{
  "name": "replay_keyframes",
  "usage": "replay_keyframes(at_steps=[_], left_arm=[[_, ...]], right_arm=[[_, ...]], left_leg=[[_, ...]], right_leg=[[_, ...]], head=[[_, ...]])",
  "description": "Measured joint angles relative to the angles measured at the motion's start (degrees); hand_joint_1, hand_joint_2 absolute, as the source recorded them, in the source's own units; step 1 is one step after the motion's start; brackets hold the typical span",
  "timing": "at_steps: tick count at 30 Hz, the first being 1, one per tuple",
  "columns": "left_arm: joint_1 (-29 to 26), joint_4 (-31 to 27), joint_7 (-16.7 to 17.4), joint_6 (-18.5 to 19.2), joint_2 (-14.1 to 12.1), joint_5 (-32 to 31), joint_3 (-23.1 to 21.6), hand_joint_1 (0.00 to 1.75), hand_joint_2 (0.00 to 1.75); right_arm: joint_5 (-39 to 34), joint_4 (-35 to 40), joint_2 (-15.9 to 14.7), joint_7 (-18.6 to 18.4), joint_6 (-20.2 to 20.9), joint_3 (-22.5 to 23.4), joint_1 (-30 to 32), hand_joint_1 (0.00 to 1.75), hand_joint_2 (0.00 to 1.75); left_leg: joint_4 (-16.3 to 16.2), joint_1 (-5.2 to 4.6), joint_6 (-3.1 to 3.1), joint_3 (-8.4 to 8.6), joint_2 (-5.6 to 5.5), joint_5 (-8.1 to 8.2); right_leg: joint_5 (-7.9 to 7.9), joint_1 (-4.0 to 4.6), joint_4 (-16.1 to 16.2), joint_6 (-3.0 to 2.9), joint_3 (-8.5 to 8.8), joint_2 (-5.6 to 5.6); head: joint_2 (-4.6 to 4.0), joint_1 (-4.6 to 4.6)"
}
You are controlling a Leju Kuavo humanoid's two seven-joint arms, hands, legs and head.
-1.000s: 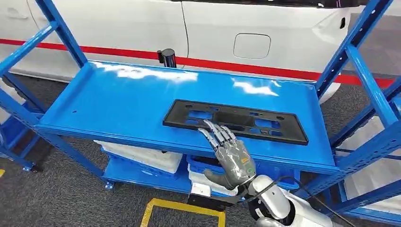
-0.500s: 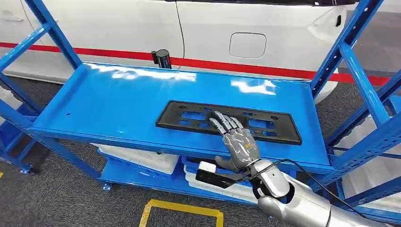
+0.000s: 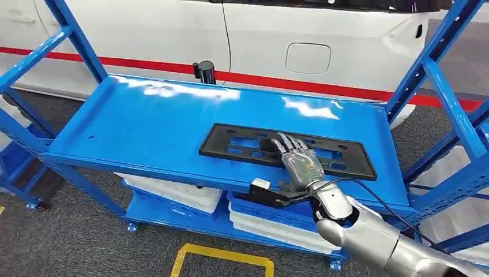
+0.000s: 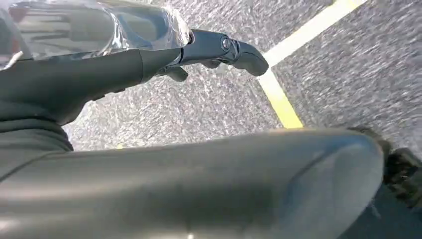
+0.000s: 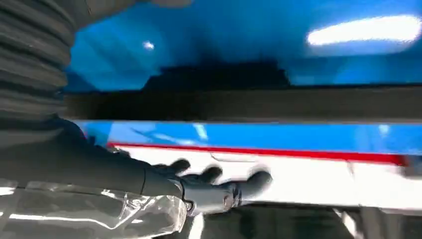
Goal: Take the parts from the cabinet and place them on the table.
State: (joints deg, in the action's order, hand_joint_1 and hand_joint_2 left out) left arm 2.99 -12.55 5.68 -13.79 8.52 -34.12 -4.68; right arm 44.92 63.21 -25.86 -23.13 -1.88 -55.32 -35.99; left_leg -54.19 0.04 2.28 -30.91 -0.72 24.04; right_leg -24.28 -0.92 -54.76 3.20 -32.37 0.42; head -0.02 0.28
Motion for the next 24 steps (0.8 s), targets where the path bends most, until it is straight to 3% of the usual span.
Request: replay_keyframes(at_steps=[3, 4, 5, 8, 9, 10, 11, 12, 14, 15, 19, 20, 21, 23, 24], left_arm=[[-0.18, 0.00, -0.09, -0.15, -0.07, 0.02, 0.00, 0.00, 0.00], [-0.18, 0.00, -0.09, -0.22, -0.11, 0.20, 0.00, 0.00, 0.00], [-0.18, 0.00, -0.09, -0.35, -0.13, 0.22, 0.00, 0.00, 0.00], [-0.23, 0.00, -0.11, -0.46, -0.13, 0.35, 0.00, 0.00, 0.00], [-0.34, 0.02, -0.11, -0.48, -0.13, 0.35, 0.00, 0.00, 0.00], [-0.39, 0.13, -0.11, -0.50, -0.13, 0.35, 0.00, 0.00, 0.00], [-0.40, 0.22, -0.11, -0.50, -0.17, 0.35, 0.00, 0.00, 0.00], [-0.39, 0.22, -0.11, -0.50, -0.17, 0.37, 0.00, 0.00, 0.00], [-0.27, 0.24, -0.11, -0.63, -0.20, 0.52, 0.00, 0.00, 0.00], [-0.19, 0.24, -0.13, -0.74, -0.20, 0.61, 0.00, 0.00, 0.00], [-0.27, 0.24, -1.14, -0.94, -0.17, 0.90, 0.00, 0.00, 0.00], [-0.21, 0.24, -1.66, -0.92, -0.17, 0.85, 0.02, 0.00, 0.00], [-0.15, 0.24, -1.92, -0.94, -0.20, 0.74, 0.02, 0.00, 0.00], [-0.16, 0.24, -2.19, -0.94, -0.04, 0.72, 0.02, 0.00, 0.00], [-0.19, 0.24, -2.25, -1.03, 0.00, 0.74, 0.02, 0.00, 0.00]], right_arm=[[0.15, -1.90, -0.13, -1.22, 1.92, 0.22, -1.43, 0.00, 1.75], [0.33, -2.34, -0.13, -1.94, 2.90, 0.22, -2.11, 0.00, 1.75], [0.61, -2.77, -0.13, -2.55, 3.86, 0.22, -2.77, 0.00, 1.75], [0.81, -4.37, -0.15, -4.24, 5.49, 0.24, -3.77, 0.00, 1.75], [0.83, -4.87, -0.13, -4.48, 5.72, 0.24, -3.94, 0.00, 1.75], [0.87, -5.38, -0.13, -4.63, 5.81, 0.24, -4.05, 0.00, 1.75], [0.90, -5.88, -0.15, -4.91, 5.86, 0.24, -4.18, 1.22, 1.75], [0.94, -6.25, -0.13, -5.24, 6.03, 0.24, -4.39, 1.75, 1.75], [0.90, -7.27, -0.15, -5.70, 6.45, 0.24, -4.67, 1.75, 1.75], [0.74, -7.84, -0.24, -5.70, 6.58, 0.26, -4.79, 1.75, 1.75], [0.50, -9.68, -0.28, -4.48, 5.68, 0.33, -5.17, 1.75, 1.75], [0.46, -10.22, -0.29, -4.28, 5.18, 0.42, -5.23, 1.75, 1.75], [0.57, -10.66, -0.28, -4.00, 4.52, 0.42, -5.38, 1.75, 1.75], [0.74, -11.32, -0.22, -3.56, 3.34, 0.39, -5.46, 1.75, 1.75], [0.90, -11.49, -0.15, -3.17, 2.60, 0.37, -5.43, 1.75, 1.75]], left_leg=[[0.43, 0.35, -0.95, 0.15, 0.04, -0.14], [0.21, 0.46, -1.29, 0.09, 0.05, 0.09], [-1.15, 0.63, -1.45, -0.26, 0.13, 1.12], [-14.79, 0.66, -1.91, -6.39, 0.22, 8.14], [-18.53, 0.67, -1.95, -8.08, 0.22, 9.31], [-19.62, 0.66, -1.85, -8.60, 0.22, 9.06], [-17.42, 0.62, -1.66, -7.54, 0.22, 7.59], [-13.06, 0.52, -1.41, -5.29, 0.22, 5.39], [-1.93, 0.36, -0.84, 0.55, 0.24, 1.21], [-0.12, -0.10, -0.59, 0.97, 0.28, 1.10], [0.10, -0.29, 0.75, 0.59, 0.29, 0.46], [0.36, 0.00, 1.16, 0.80, 0.33, 0.04], [0.36, 0.03, 1.37, 0.71, 0.34, -0.06], [0.33, -0.05, 1.58, 0.56, 0.34, -0.14], [0.26, -0.08, 1.59, 0.47, 0.34, -0.14]], right_leg=[[0.10, 0.46, -0.08, -1.26, -0.10, 0.05], [0.52, 0.18, 0.32, -1.88, 0.04, 0.01], [0.61, 0.10, 0.39, -2.11, 0.09, 0.00], [0.67, 0.34, 0.38, -2.51, -0.06, -0.17], [0.69, 0.42, 0.37, -2.56, -0.09, -0.21], [0.69, 0.53, 0.36, -2.56, -0.08, -0.20], [0.70, 0.62, 0.35, -2.55, -0.01, -0.19], [0.71, 0.66, 0.35, -2.53, 0.09, -0.19], [0.77, 0.67, 0.35, -2.41, 0.31, -0.20], [0.63, 1.18, 0.16, -1.98, 0.23, -0.18], [0.94, 0.85, 0.46, -0.81, 0.10, -0.17], [0.27, 0.58, -0.56, -0.58, -0.24, -0.18], [-1.91, 0.62, -3.31, -0.39, -1.56, -0.18], [-6.73, 0.51, -13.04, -0.07, -5.87, -0.18], [-8.17, 0.50, -17.39, 0.05, -7.91, -0.19]], head=[[0.02, -0.07], [0.00, -0.04], [0.02, -0.11], [0.02, -0.35], [0.02, -0.39], [0.00, -0.39], [0.02, -0.39], [0.00, -0.39], [0.02, -0.39], [0.00, -0.39], [0.00, -0.31], [0.02, -0.31], [0.02, -0.17], [0.00, -0.07], [0.00, -0.04]])
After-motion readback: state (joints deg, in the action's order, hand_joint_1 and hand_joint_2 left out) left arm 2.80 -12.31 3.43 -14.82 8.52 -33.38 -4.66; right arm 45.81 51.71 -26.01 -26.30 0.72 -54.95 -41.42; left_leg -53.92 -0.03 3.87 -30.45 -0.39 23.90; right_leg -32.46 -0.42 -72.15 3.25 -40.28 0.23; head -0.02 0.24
